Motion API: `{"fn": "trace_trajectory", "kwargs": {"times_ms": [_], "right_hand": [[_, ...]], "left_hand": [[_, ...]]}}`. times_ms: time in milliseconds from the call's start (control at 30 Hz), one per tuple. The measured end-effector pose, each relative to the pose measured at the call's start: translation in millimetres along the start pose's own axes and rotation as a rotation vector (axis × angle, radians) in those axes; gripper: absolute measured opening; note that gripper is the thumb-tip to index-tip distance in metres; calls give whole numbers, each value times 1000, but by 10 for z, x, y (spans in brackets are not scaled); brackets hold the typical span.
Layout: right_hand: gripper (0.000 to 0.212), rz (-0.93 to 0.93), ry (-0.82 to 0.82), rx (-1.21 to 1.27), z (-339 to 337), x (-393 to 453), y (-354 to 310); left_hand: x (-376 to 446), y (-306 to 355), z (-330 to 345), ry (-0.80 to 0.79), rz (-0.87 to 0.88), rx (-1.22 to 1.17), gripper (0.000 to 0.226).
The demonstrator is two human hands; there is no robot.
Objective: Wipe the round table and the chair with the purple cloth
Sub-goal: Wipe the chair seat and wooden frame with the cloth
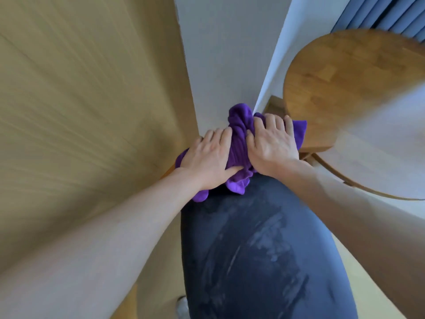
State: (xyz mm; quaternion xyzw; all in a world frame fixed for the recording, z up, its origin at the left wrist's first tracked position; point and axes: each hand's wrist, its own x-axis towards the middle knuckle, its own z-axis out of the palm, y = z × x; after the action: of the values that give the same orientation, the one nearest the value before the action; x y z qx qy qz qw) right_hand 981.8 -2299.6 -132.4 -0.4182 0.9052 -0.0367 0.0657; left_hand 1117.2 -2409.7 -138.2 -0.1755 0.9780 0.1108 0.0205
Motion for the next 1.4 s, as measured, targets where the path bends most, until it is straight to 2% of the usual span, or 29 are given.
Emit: {"fn": "trace_trajectory", "kwargs": {"times_ms": [67,200,367,533,633,733,800,900,1033,1133,1233,1267,1400], "right_hand": [[56,-49,-11,-16,41,-7,-344],[56,-145,-54,-41,119,-129,-982],[54,-280,-72,-68,253,-386,-1498],[48,-438,-150,-10,313,-698,-1812],[49,-523,-259,67,306,-899,-2005],[49,-563,-365,156,306,-1074,-2157],[44,-585,-408,226,308,-1176,-2251],[36,-628,-463,287,264,-1326,-2339],[30,-685,-479,286,169,-1471,-2398],[26,-743,-481,265,110,-1600,-2426],[52,-790,-460,259,83,-1848,-2411],[55,-812,-431,274,92,-1946,-2400],[41,-850,-319,358,113,-2266,-2381]], "left_hand": [[-268,-175,-18,-13,-70,-46,88],[-852,-467,-15,-19,-239,-182,61],[-1424,-544,-17,-91,-433,-293,32],[-1919,-474,-232,-188,-607,-366,31],[-2311,-380,-396,-167,-739,-498,28],[-2701,-228,-453,-77,-862,-683,32],[-2944,-101,-429,44,-918,-850,32],[-3248,100,-319,257,-956,-1077,29],[-3554,389,-134,458,-982,-1248,40],[-3703,653,-4,583,-1024,-1336,49],[-3844,912,148,656,-1084,-1354,50],[-3887,1003,198,678,-1108,-1344,50],[-3977,1385,394,800,-1260,-1306,48]]}}
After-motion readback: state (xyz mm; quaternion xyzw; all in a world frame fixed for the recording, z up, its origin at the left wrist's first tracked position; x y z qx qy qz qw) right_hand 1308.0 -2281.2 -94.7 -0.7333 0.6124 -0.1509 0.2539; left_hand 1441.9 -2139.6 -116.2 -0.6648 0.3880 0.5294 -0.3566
